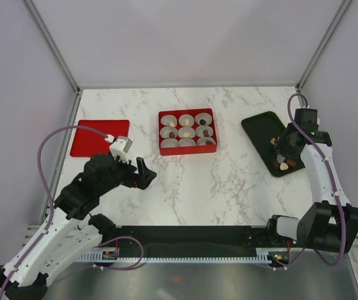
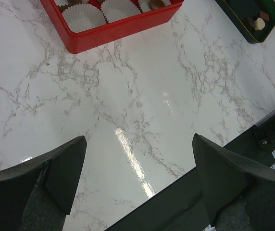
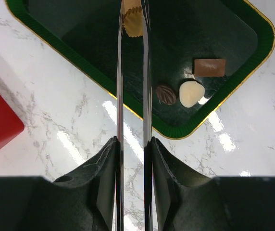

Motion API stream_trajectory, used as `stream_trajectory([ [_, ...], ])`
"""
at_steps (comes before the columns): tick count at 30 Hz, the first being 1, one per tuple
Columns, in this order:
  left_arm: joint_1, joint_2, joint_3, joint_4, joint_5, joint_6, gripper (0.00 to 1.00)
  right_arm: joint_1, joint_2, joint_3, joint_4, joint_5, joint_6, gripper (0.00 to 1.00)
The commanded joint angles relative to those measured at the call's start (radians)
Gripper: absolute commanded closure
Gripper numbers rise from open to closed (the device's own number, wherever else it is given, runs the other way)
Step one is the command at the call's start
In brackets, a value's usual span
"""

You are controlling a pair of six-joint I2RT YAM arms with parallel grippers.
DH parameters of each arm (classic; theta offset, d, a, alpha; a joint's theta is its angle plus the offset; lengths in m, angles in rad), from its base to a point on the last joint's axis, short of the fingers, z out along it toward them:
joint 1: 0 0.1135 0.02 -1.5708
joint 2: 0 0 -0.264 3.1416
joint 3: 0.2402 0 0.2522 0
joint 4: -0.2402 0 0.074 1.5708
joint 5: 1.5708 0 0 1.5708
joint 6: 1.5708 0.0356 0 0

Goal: Pack the chocolate

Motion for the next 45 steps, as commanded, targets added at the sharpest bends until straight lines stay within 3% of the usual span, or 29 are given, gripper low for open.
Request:
stream_trajectory([
  [1,-0.002,0.004,0.006,0.022,0.008,0.000,0.01,0.065,-0.039,0.077,-0.008,0.026,0.020,0.61],
  [5,0.000,0.003,0.006,0.022,0.004,0.000,0.01,0.164,-0.033,0.117,-0.006,0.038,0.057,0.61],
  [16,-0.002,-0.014,0.005,0.019,-0.032,-0.005,0.01,0.702,0.131,0.300,0.067,0.124,0.134,0.61],
  [21,-0.002,-0.017,0.005,0.019,-0.039,-0.006,0.01,0.832,0.231,0.350,0.092,0.112,0.137,0.61],
  [28,-0.002,-0.010,0.005,0.019,-0.042,-0.006,0.01,0.902,0.286,0.315,0.124,0.080,0.135,0.61],
  [45,-0.002,-0.010,0.005,0.017,-0.041,-0.006,0.01,0.912,0.328,0.280,0.129,0.068,0.141,0.58],
])
